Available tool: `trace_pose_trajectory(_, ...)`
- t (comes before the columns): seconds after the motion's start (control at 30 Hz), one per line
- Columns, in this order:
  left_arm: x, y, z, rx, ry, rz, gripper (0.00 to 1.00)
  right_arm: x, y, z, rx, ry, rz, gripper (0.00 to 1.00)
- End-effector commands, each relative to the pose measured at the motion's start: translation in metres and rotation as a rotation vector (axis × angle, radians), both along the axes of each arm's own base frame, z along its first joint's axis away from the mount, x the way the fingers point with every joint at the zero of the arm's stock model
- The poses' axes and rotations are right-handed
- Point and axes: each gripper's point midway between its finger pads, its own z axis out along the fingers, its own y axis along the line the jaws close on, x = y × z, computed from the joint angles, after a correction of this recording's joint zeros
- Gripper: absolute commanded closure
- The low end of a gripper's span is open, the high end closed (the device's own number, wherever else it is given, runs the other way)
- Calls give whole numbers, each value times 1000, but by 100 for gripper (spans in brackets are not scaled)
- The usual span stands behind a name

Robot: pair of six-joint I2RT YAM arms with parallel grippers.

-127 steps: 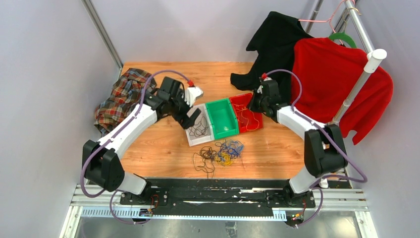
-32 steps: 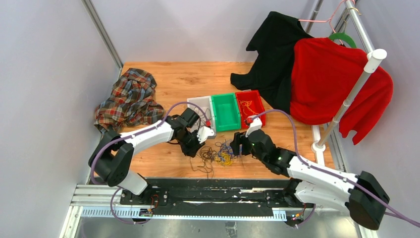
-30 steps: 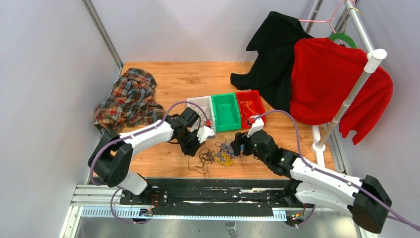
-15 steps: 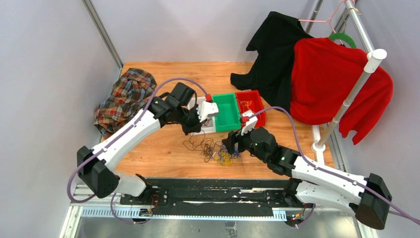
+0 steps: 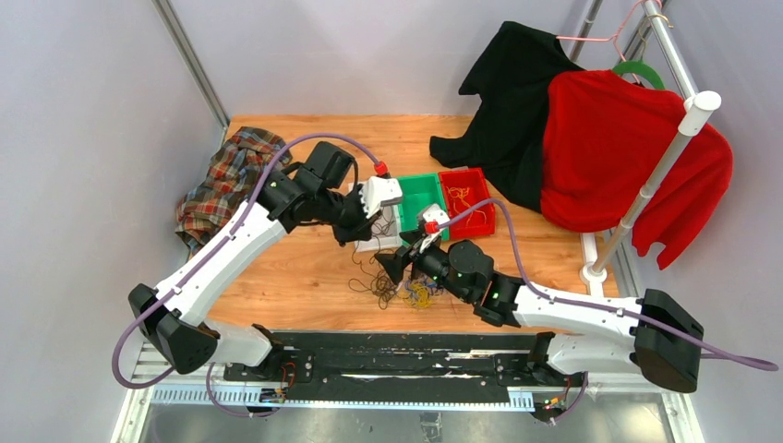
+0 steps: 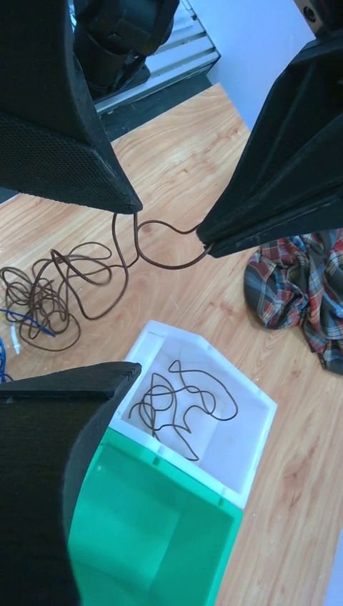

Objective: Untangle the cables

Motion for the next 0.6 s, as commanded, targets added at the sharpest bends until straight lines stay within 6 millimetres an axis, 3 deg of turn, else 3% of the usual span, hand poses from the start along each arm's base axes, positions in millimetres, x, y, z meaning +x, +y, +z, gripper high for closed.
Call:
trace_pose_trajectory(0.0,-4,1,24,-35,-29,11,99,1,12,33,111,-60,4,24)
trace_pose_trajectory(0.3,3,-5,65,-91,-79,29,99,2,47,24,120,-56,87,22)
trace_pose_trajectory(0.57,14,-4,131,-154,-221,52,99,17,47,-9,77,-36,46,20)
